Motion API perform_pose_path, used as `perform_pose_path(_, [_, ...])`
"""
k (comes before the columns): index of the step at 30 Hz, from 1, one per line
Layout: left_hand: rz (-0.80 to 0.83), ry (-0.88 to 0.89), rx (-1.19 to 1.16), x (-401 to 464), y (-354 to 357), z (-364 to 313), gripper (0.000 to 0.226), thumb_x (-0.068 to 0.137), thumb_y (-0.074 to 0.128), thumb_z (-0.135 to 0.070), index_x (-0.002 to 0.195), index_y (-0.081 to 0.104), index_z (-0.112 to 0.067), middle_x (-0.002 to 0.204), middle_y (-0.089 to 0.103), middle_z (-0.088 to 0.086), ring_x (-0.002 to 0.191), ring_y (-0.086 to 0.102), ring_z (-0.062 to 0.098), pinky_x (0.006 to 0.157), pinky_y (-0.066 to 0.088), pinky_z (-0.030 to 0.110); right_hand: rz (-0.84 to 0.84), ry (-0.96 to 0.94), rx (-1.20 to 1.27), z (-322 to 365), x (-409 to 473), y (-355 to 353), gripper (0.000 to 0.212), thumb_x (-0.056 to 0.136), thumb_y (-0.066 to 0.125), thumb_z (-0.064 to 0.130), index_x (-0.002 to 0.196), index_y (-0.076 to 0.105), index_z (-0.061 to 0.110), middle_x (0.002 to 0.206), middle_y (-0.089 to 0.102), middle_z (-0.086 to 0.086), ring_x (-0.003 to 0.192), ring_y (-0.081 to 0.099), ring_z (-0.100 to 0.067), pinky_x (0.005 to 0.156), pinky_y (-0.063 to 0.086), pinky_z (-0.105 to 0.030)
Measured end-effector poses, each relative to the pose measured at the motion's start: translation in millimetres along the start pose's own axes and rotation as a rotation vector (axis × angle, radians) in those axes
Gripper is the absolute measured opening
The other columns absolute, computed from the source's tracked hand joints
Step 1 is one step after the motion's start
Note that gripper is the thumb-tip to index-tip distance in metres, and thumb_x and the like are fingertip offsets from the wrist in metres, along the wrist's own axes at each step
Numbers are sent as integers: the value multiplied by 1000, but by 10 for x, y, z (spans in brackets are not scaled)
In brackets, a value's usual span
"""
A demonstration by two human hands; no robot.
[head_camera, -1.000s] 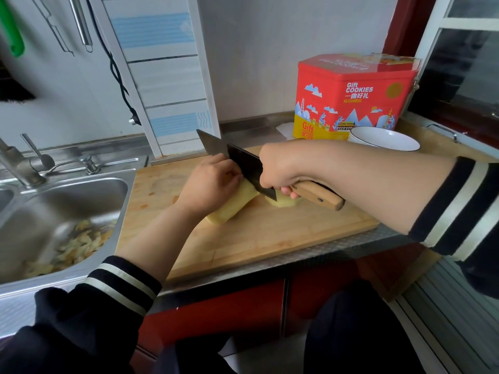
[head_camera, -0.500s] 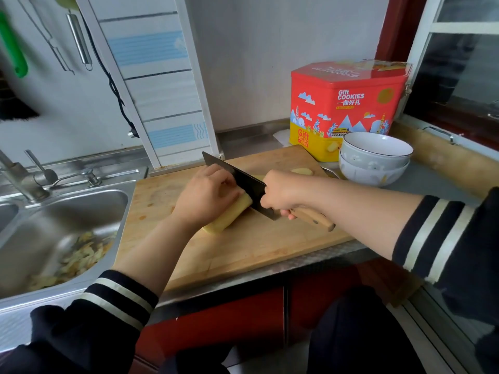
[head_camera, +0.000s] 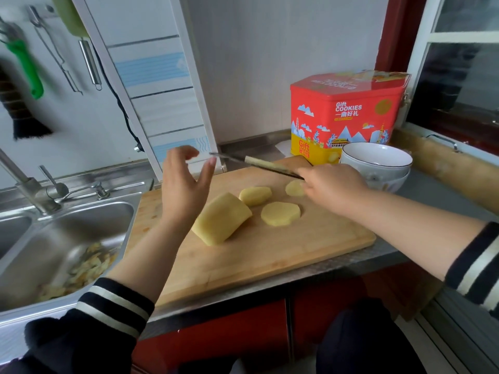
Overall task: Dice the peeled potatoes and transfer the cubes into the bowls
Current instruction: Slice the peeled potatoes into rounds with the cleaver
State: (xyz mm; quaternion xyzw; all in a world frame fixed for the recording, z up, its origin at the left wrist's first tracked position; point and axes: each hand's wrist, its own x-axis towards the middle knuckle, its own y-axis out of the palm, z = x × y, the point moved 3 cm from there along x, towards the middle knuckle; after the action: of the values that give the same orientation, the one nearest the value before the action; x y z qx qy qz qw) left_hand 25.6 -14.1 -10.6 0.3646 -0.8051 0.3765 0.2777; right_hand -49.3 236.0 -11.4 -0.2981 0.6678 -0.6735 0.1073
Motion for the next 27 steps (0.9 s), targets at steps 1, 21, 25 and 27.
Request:
perform_pose_path(1, [-11,15,-4,81,-4,-58,42,91,64,-38,117,52,-8,112,53,-1,110,53,18,96,47,43,-50,-18,-80,-27,-27,42,33,100,43,22,132,47,25,103,62,-5,87,61,-33,54,31,-30])
perform_pose_path(21, [1082,73,214,226,879,-571,81,81,70,-54,147,37,-21,144,46,-1,131,45,18,107,36,31,-345,-290,-360,-237,-449,149,76,50,80,-10,122,66,6,60,54,-11,42,52,-27,37,31,-25])
perform_pose_path(25, [1003,7,263,337,866,-417,80,78,74,-53,144,39,-23,142,45,-1,127,46,20,106,38,34,-315,-328,-351,-236,-484,151,79,47,82,-14,123,66,5,59,54,-11,41,51,-26,36,33,-26])
perform_pose_path(27, [914,-36,275,415,823,-318,73,80,76,-46,140,43,-21,133,46,-1,119,48,20,99,41,33,-280,-325,-350,-236,-489,159,82,44,84,-14,123,66,4,59,54,-12,41,52,-27,36,34,-25])
